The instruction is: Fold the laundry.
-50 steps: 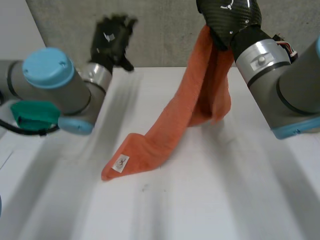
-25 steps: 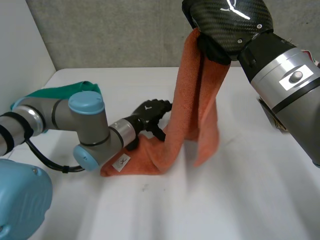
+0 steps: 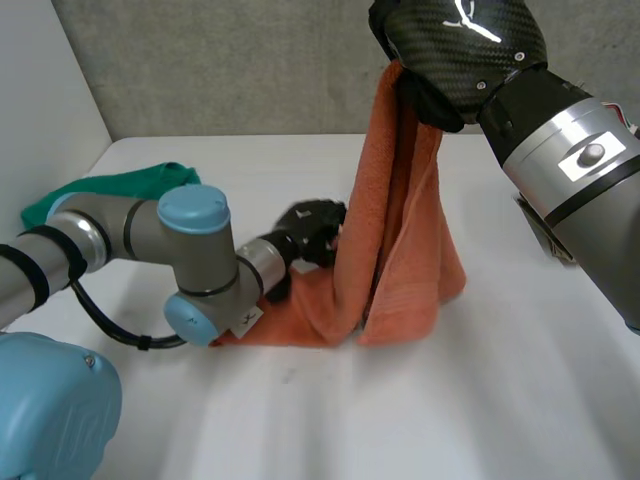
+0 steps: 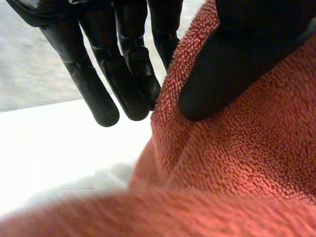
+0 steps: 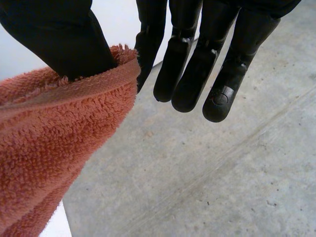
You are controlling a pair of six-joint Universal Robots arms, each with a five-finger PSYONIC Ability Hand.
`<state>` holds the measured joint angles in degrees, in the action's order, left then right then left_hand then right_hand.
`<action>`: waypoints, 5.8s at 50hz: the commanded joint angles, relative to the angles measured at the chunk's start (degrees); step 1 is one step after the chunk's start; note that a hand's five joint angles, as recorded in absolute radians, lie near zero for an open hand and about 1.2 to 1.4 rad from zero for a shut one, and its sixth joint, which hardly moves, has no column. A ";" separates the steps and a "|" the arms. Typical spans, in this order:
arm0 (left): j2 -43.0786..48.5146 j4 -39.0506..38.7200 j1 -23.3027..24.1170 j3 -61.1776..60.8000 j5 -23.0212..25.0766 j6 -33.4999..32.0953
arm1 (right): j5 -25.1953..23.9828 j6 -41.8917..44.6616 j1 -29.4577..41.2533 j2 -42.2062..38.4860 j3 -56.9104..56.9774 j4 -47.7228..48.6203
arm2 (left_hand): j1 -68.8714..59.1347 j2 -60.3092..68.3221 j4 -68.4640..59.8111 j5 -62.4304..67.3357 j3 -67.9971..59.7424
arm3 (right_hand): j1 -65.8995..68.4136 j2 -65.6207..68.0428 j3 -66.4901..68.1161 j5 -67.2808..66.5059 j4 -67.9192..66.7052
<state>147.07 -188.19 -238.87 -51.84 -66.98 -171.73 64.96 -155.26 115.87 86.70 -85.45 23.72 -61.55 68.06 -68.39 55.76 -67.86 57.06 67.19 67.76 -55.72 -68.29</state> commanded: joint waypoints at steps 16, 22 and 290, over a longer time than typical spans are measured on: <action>-14.70 -28.09 -6.35 7.81 -26.10 -16.89 | 9.91 4.61 -3.55 -18.76 19.61 4.92 | -18.45 11.94 -11.61 14.24 -12.14 | 22.94 12.81 12.24 -14.28 -11.71; -19.10 -32.41 -6.53 0.81 -25.13 -16.97 | 12.56 4.97 -3.46 -19.46 19.72 10.99 | -18.45 11.94 -11.61 14.24 -12.14 | 22.94 12.81 12.24 -14.28 -11.71; -21.48 -8.67 -13.12 -11.20 -26.10 -38.68 | 12.27 -6.58 -14.55 -33.35 31.62 -21.74 | -18.45 11.94 -11.61 14.24 -12.14 | 22.94 12.81 12.24 -14.28 -11.71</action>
<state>120.48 -192.82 -251.58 -77.49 -93.04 -205.57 73.14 -172.16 97.79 54.66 -68.03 -5.14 -64.80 68.53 -68.81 56.25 -68.30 56.84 67.47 67.86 -56.66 -68.16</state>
